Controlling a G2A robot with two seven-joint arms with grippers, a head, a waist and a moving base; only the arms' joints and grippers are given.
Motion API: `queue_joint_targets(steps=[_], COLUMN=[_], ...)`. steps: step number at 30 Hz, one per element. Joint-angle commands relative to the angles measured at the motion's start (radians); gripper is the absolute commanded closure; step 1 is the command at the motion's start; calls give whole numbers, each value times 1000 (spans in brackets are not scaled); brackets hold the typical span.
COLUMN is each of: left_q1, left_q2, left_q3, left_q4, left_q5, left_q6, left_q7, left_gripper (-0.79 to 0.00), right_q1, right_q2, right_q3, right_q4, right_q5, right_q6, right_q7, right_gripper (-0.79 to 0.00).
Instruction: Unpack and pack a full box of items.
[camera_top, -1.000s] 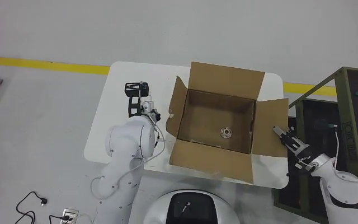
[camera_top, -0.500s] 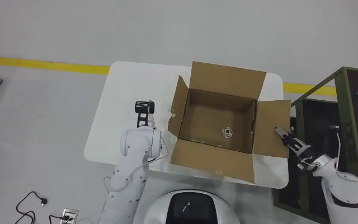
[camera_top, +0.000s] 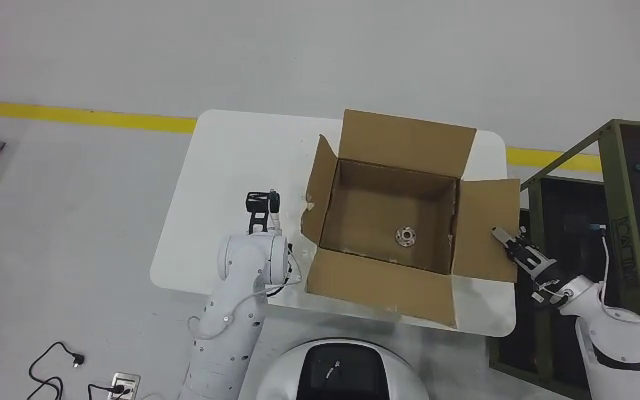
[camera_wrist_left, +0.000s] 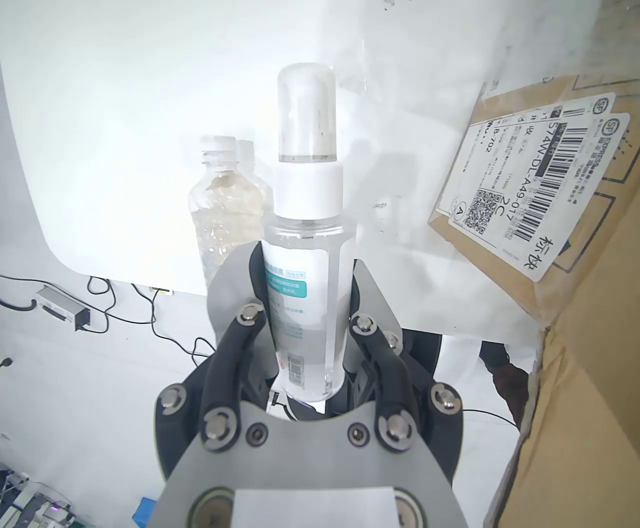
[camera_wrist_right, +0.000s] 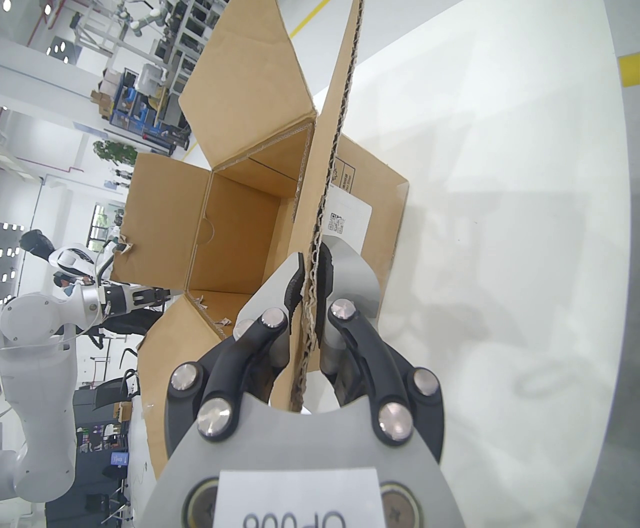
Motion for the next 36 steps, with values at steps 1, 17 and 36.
queue_joint_targets(steps=[1,17,36], left_q1=[3,115,121], left_q2=[0,7,-4], left_q3=[1,10,82], left_q4=[3,68,247], left_q5=[1,18,96], left_q6=[-2,-70,8], left_q7=[8,90,278], left_gripper=[0,0,0], right_q1=[0,0,0], right_q2=[0,0,0], right_q3=[0,0,0], right_q4=[0,0,0], right_q5=[0,0,0], right_q6=[0,0,0], right_q7=[0,0,0], right_gripper=[0,0,0])
